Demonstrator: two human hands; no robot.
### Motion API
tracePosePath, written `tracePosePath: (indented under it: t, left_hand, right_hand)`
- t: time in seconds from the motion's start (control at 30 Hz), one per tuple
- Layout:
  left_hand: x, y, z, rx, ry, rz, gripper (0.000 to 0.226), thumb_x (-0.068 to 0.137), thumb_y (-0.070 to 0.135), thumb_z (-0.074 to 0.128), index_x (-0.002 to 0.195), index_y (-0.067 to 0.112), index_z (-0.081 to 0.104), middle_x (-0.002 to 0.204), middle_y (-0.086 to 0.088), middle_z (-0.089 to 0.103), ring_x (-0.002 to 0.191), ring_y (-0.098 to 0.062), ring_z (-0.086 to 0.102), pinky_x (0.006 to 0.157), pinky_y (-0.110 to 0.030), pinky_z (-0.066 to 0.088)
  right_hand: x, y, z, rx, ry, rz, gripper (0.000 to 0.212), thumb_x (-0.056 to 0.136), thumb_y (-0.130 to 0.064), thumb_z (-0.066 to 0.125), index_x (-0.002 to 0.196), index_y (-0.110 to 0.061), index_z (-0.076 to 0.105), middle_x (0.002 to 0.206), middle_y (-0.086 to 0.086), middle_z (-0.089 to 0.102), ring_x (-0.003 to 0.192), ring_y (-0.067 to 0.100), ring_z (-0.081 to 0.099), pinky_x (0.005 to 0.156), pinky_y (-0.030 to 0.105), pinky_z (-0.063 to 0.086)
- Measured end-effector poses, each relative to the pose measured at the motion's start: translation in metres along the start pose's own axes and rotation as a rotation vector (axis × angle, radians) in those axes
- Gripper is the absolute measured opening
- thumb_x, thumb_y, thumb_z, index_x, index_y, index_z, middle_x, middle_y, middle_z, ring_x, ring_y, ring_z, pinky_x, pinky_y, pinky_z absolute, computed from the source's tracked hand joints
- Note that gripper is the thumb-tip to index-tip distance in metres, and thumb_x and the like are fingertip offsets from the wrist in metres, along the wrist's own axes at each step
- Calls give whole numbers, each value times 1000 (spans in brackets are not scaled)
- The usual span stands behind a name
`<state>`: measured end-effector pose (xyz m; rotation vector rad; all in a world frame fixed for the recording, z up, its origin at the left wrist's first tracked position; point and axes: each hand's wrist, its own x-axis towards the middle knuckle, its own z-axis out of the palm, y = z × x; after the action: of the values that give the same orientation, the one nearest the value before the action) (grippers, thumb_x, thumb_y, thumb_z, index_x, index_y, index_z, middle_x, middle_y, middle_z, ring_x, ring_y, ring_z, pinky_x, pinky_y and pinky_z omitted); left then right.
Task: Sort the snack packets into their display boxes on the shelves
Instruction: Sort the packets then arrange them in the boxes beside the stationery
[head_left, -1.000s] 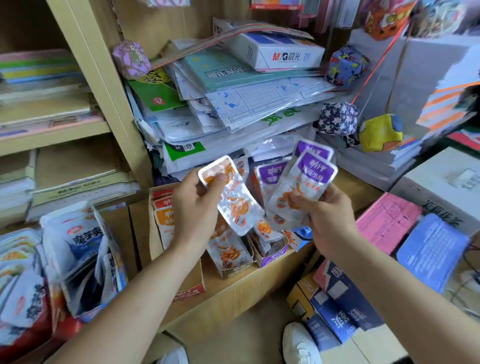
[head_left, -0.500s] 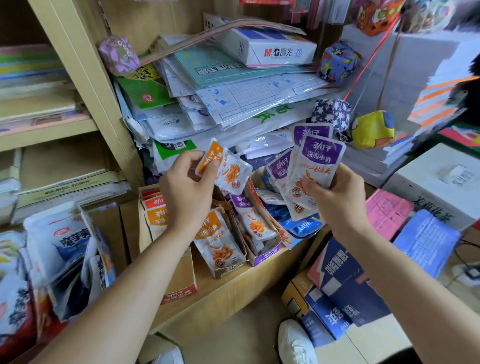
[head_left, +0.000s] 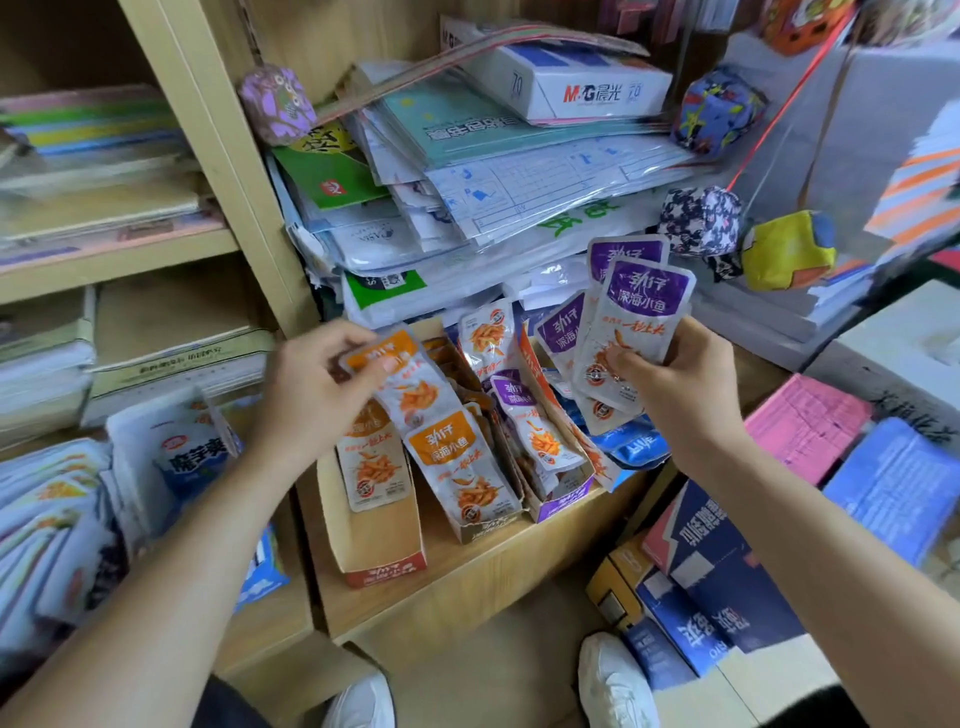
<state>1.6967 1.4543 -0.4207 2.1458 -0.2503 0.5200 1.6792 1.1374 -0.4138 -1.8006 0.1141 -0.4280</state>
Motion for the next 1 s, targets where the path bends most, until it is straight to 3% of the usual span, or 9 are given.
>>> tracePosePath:
  t: [0.1, 0.2, 0.33, 0.4, 0.5, 0.57, 0.67, 0.8, 1.0]
  left_hand:
    - [-5, -4, 10, 13, -70, -22, 9, 86, 18, 79, 89, 24, 73, 85, 12, 75, 79, -4, 73, 68, -38, 61]
    - [-6, -2, 19, 37, -153, -38, 11, 86, 24, 78, 86, 32, 71, 86, 14, 75, 82, -3, 71, 69, -31, 57]
    - [-12, 4, 35, 351, -357, 36, 4, 88, 42, 74, 89, 39, 76, 91, 20, 69, 84, -3, 61, 69, -29, 48]
    - [-12, 4, 40, 442, -390, 55, 14, 92, 44, 68, 97, 37, 78, 99, 17, 64, 95, -7, 56, 73, -33, 48]
    - [-8, 6, 37, 269, -335, -12, 21, 100, 35, 58, 106, 30, 78, 107, 13, 69, 102, -8, 62, 84, -36, 52]
    - [-7, 6, 27, 78, -273, -102, 32, 95, 48, 52, 104, 31, 77, 104, 15, 73, 101, -5, 65, 90, -38, 53]
    - [-10, 6, 10, -12, -313, -51, 44, 83, 66, 53, 101, 34, 77, 94, 22, 71, 95, -4, 65, 83, -36, 52]
    - [-24, 7, 3, 7, -543, -2, 38, 77, 56, 77, 111, 39, 74, 101, 20, 68, 96, -3, 60, 75, -17, 43]
    - [-37, -9, 19, 152, -446, 25, 37, 84, 27, 80, 116, 42, 72, 93, 22, 59, 85, -4, 55, 73, -34, 51]
  right_hand:
    - [1, 1, 8, 11, -18, 19, 26, 84, -3, 75, 107, -14, 71, 100, -5, 76, 88, 9, 74, 73, 33, 62]
    - [2, 2, 14, 10, -28, 29, 27, 85, -3, 74, 110, -12, 70, 104, -3, 76, 91, 11, 74, 76, 37, 62]
    - [2, 4, 17, -17, -34, 36, 26, 85, -4, 75, 109, -12, 70, 102, -3, 75, 89, 10, 74, 75, 35, 62]
    - [3, 5, 16, -42, -50, 31, 24, 85, -3, 75, 106, -12, 70, 101, -3, 75, 88, 11, 74, 74, 36, 63]
    - [3, 7, 16, -160, -77, -29, 19, 85, -4, 73, 102, -13, 71, 98, -2, 75, 88, 14, 73, 74, 39, 62]
    - [2, 8, 18, -270, -92, -97, 12, 87, -6, 69, 98, -11, 70, 92, -2, 75, 83, 14, 72, 69, 39, 62]
    - [-1, 12, 26, -440, -200, -150, 14, 89, -8, 63, 101, -14, 66, 84, 5, 72, 74, 24, 69, 59, 34, 54]
    - [-12, 25, 36, -529, -453, -243, 66, 89, -5, 64, 148, -25, 44, 123, 1, 67, 98, 20, 66, 84, 40, 57]
    - [-23, 29, 38, -603, -405, -460, 47, 87, -14, 74, 133, -18, 63, 118, -1, 68, 94, 17, 66, 81, 42, 59]
